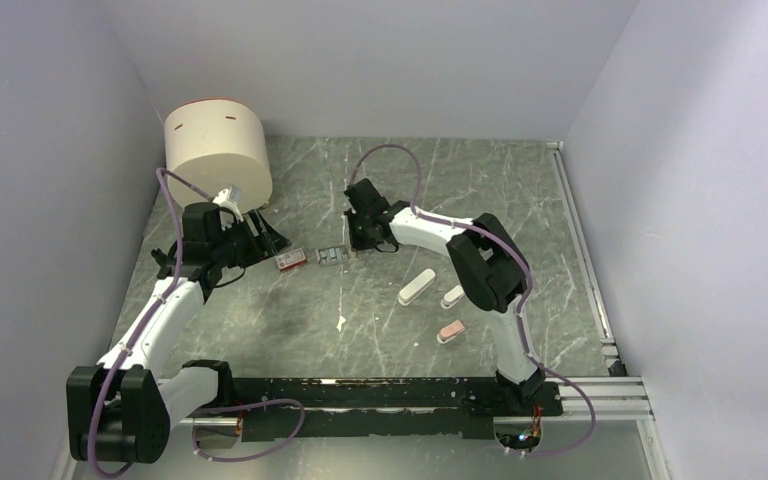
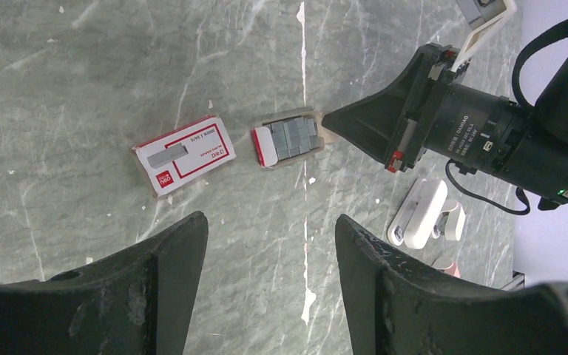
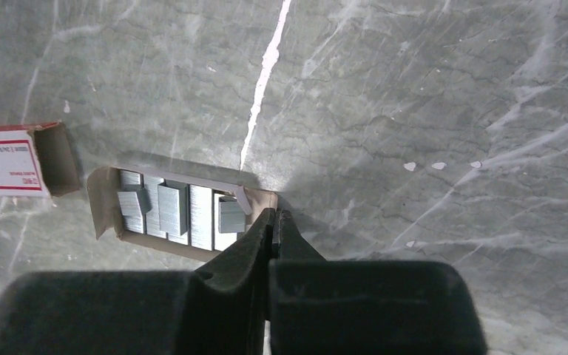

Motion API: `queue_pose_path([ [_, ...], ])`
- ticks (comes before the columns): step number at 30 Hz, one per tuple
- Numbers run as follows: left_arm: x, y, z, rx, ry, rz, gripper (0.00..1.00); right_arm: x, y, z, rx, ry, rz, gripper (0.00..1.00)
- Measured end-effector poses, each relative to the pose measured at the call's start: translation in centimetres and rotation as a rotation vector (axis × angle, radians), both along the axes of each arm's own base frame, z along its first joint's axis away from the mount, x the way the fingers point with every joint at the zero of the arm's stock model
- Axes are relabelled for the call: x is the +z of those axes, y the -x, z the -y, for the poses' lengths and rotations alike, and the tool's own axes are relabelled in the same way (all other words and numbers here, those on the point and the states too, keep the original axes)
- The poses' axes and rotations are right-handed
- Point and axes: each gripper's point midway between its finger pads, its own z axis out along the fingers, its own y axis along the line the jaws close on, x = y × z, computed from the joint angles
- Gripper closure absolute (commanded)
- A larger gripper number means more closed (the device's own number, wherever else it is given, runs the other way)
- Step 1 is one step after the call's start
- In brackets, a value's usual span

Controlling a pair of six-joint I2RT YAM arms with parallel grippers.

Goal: Load the staples into the stapler

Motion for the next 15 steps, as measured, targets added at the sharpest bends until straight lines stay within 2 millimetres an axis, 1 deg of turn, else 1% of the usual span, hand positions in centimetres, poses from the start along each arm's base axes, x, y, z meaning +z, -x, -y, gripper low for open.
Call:
queue_pose_path([
  [7, 0.0, 0.0, 0.0, 0.0, 0.0, 0.0, 0.32, 0.3, -0.7, -0.5, -0.053, -0.054, 0.001, 1.0],
  [15, -0.2, 0.1, 0.0, -0.001, 0.0, -0.005, 0.32, 0.0, -2.0, -0.1, -0.228, -0.122, 0.03, 1.0],
])
